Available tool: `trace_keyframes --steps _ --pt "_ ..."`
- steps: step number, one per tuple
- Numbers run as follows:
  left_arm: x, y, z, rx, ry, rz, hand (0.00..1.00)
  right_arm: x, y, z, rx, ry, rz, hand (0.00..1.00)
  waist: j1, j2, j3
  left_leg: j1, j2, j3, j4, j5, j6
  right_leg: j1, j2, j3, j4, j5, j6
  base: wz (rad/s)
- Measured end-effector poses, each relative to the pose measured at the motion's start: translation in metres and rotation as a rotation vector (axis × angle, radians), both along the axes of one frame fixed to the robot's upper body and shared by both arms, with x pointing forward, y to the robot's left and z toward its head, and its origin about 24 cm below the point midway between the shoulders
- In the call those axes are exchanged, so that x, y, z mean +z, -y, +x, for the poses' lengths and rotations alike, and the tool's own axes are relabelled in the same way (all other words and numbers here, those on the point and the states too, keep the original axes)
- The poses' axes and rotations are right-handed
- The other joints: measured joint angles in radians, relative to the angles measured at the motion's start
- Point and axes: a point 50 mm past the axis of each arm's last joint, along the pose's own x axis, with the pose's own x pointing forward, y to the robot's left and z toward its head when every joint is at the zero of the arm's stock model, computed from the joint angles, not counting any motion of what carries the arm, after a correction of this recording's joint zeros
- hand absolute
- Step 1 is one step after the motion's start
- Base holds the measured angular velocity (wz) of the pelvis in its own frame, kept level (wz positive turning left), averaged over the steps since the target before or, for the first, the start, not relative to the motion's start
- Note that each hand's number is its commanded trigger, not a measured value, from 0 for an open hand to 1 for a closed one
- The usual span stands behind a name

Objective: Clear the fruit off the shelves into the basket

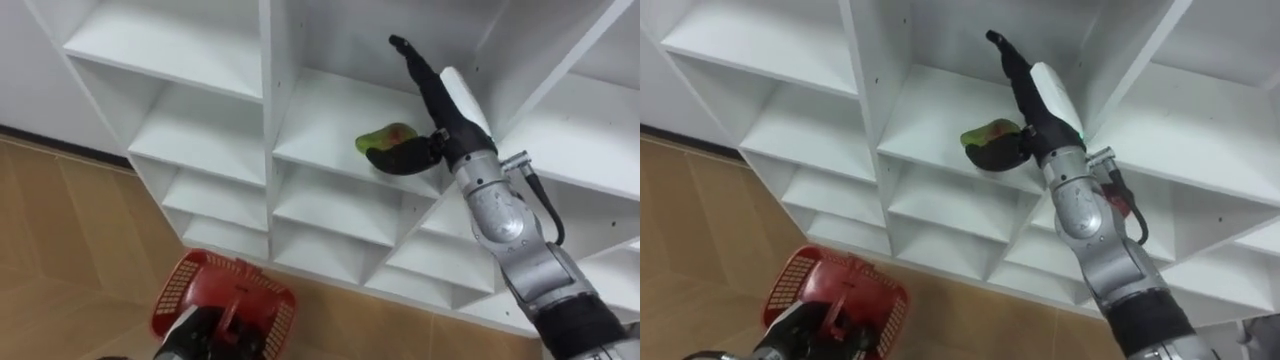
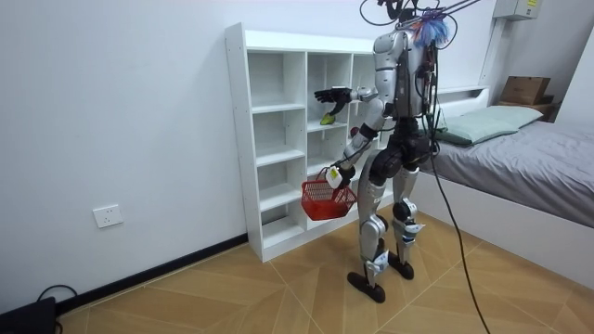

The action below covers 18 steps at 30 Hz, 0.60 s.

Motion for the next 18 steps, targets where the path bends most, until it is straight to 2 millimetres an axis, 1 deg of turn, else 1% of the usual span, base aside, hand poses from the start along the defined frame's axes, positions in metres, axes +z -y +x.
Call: trace_keyframes --steps 6,7,10,13,15,18 --pt "0.0 -0.002 0.0 0.001 0.002 0.004 1.0 -0.011 0.009 0.005 -0.047 -0.055 0.005 0.0 0.002 -0.013 -0.0004 -0.013 -0.012 -0.015 0.004 0.005 0.008 -0.002 -0.011 -0.016 0.0 -0.002 0.003 0.09" --pt "0.001 -0.002 0.001 0.001 0.004 0.006 1.0 -0.011 0.011 0.005 -0.056 -0.056 0.006 0.0 0.002 -0.015 0.0008 -0.016 -0.013 -0.019 0.007 0.005 0.008 -0.002 -0.012 -0.019 0.0 -0.002 0.004 0.12" --pt "0.003 -0.003 0.004 -0.003 0.019 0.007 1.0 -0.011 0.015 0.008 -0.075 -0.057 0.008 0.0 0.004 -0.016 0.001 -0.024 -0.016 -0.03 0.013 0.005 0.008 -0.003 -0.014 -0.025 0.0 -0.003 0.005 0.1" --pt "0.006 -0.001 0.008 -0.011 0.037 0.0 1.0 -0.011 0.019 0.009 -0.087 -0.063 0.0 0.0 0.006 -0.015 0.0009 -0.032 -0.018 -0.037 0.018 0.007 0.01 -0.002 -0.017 -0.043 0.0 -0.003 0.005 0.11" --pt "0.006 -0.001 0.007 -0.016 0.033 -0.006 1.0 -0.013 0.022 0.009 -0.093 -0.071 -0.006 0.0 0.007 -0.015 0.0009 -0.033 -0.019 -0.037 0.018 0.008 0.011 -0.003 -0.019 -0.044 0.001 -0.003 0.005 0.03" --pt "0.005 0.0 0.007 -0.021 0.025 -0.009 1.0 -0.014 0.025 0.014 -0.108 -0.091 -0.018 0.0 0.009 -0.015 0.0009 -0.039 -0.022 -0.038 0.018 0.011 0.014 -0.009 -0.022 -0.044 0.003 -0.002 0.007 0.0"
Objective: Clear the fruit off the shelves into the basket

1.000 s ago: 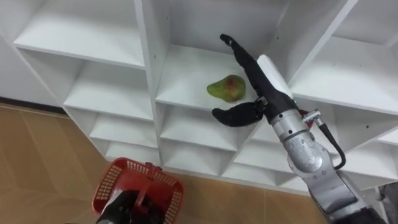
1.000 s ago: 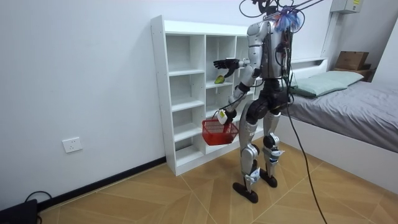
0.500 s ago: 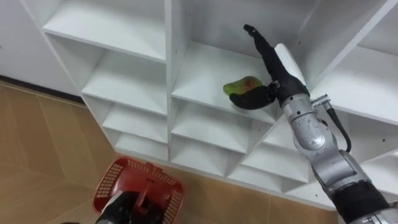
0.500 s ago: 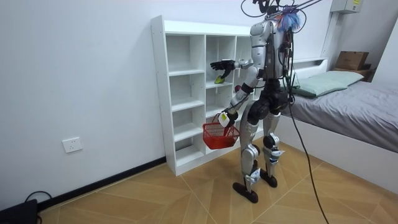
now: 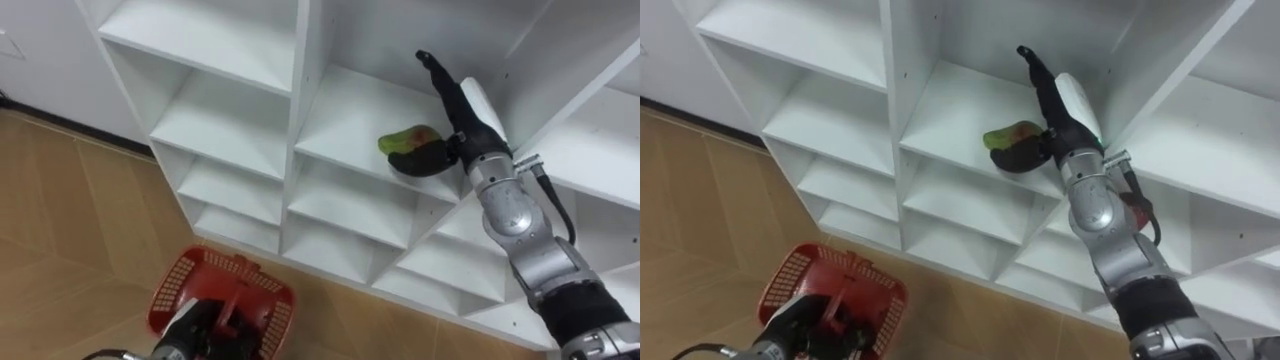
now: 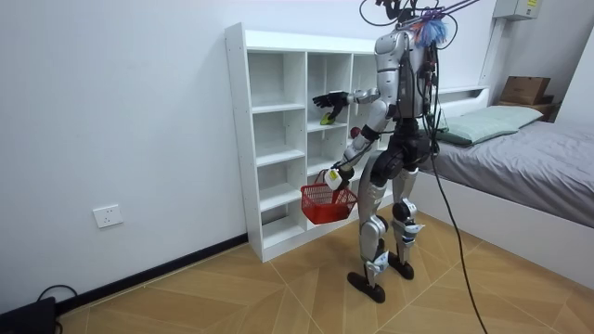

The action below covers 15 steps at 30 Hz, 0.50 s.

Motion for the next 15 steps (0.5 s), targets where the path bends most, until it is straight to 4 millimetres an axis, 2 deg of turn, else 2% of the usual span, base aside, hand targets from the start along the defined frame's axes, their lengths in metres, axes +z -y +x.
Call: trace_keyframes --steps 6,15 --pt "-0.001 -0.001 -0.002 -0.011 -0.019 -0.006 1.0 -0.013 0.007 0.0 -0.024 -0.073 -0.02 0.0 0.016 0.0 0.0001 -0.009 -0.003 -0.005 -0.001 0.004 0.002 -0.006 -0.003 -0.007 0.0 0.001 0.001 0.03" --pt "-0.003 -0.001 -0.007 -0.016 -0.038 0.006 1.0 -0.017 0.014 0.002 -0.054 -0.101 0.005 0.0 0.019 -0.005 0.003 -0.008 -0.005 -0.018 -0.001 0.007 0.001 0.002 -0.004 -0.022 -0.001 0.001 0.002 0.04"
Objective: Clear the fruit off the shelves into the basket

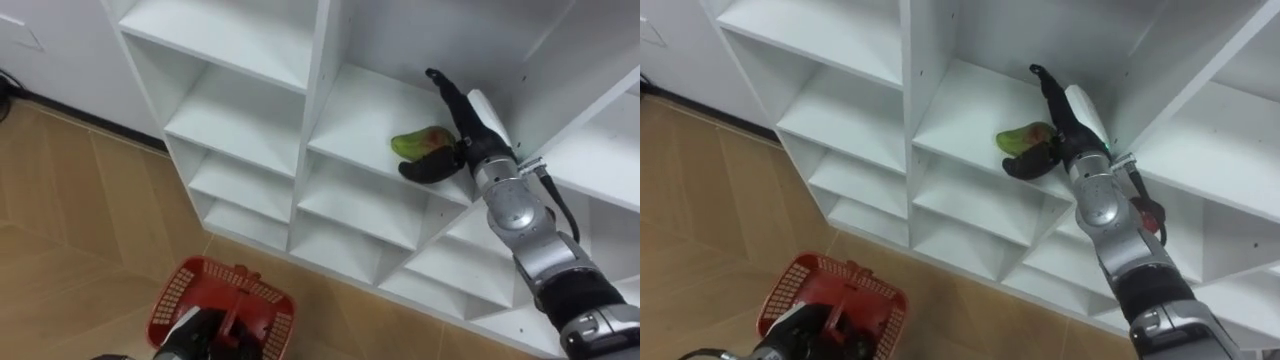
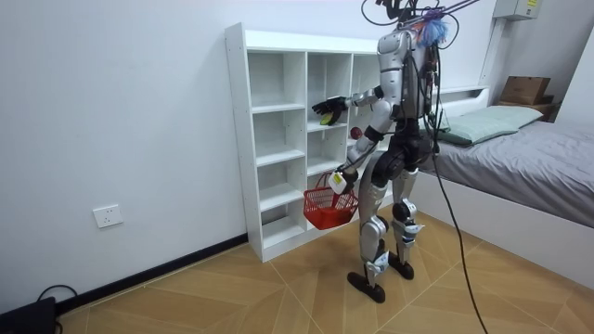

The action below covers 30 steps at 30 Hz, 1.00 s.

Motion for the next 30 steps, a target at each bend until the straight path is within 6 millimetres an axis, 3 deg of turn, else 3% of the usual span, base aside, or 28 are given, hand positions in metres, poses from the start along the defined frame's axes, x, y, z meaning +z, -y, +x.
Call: trace_keyframes --steps 30 --pt "0.0007 -0.0021 0.0028 0.021 -0.006 0.018 1.0 0.0011 0.0053 0.0066 0.041 -0.075 -0.018 0.0 0.006 -0.005 -0.0007 -0.006 0.0 -0.002 -0.003 0.007 -0.003 -0.007 0.003 0.007 -0.006 0.002 -0.001 0.0"
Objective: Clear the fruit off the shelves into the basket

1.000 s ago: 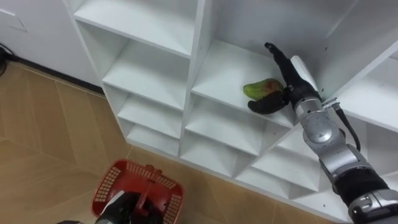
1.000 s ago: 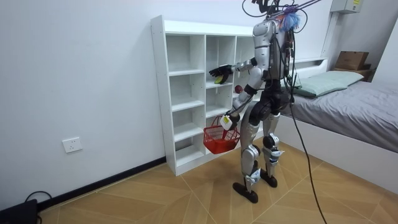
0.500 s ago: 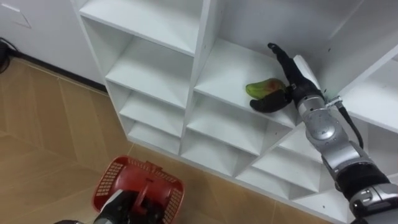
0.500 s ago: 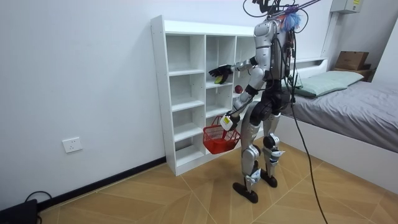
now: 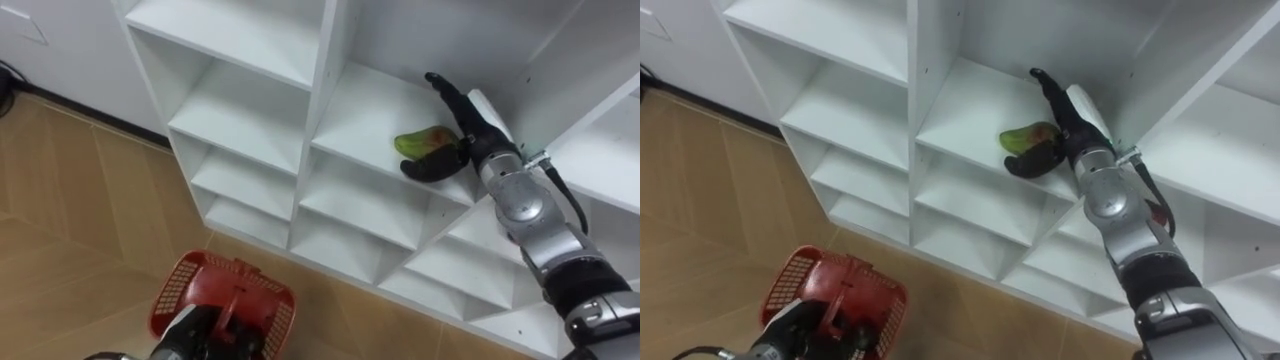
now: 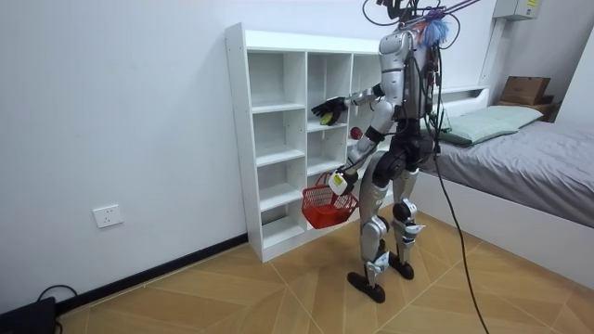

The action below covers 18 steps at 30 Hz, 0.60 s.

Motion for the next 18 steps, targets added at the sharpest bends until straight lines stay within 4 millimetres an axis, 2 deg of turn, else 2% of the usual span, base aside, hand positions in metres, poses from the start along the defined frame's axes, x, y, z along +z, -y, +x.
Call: trace_keyframes --steps 9,17,18 --pt "0.0 -0.001 0.001 0.008 -0.006 0.0 1.0 -0.009 0.007 -0.003 0.006 -0.086 0.058 0.0 0.021 -0.004 -0.0027 0.002 0.001 0.0 0.004 0.0 0.0 0.0 0.0 -0.001 0.005 0.002 -0.002 0.0" --pt "0.0 -0.002 0.001 0.017 -0.017 0.001 1.0 -0.011 0.01 -0.002 0.021 -0.15 0.055 0.0 0.019 -0.004 -0.003 -0.003 -0.001 -0.011 0.011 0.0 0.0 0.005 0.0 -0.01 0.006 0.005 -0.003 0.04" --pt "0.0 -0.002 0.001 0.018 -0.019 0.002 1.0 -0.011 0.011 -0.002 0.023 -0.159 0.048 0.17 0.017 -0.004 -0.0026 -0.003 -0.001 -0.015 0.019 0.0 0.0 0.008 0.0 -0.016 0.006 0.005 -0.003 0.11"
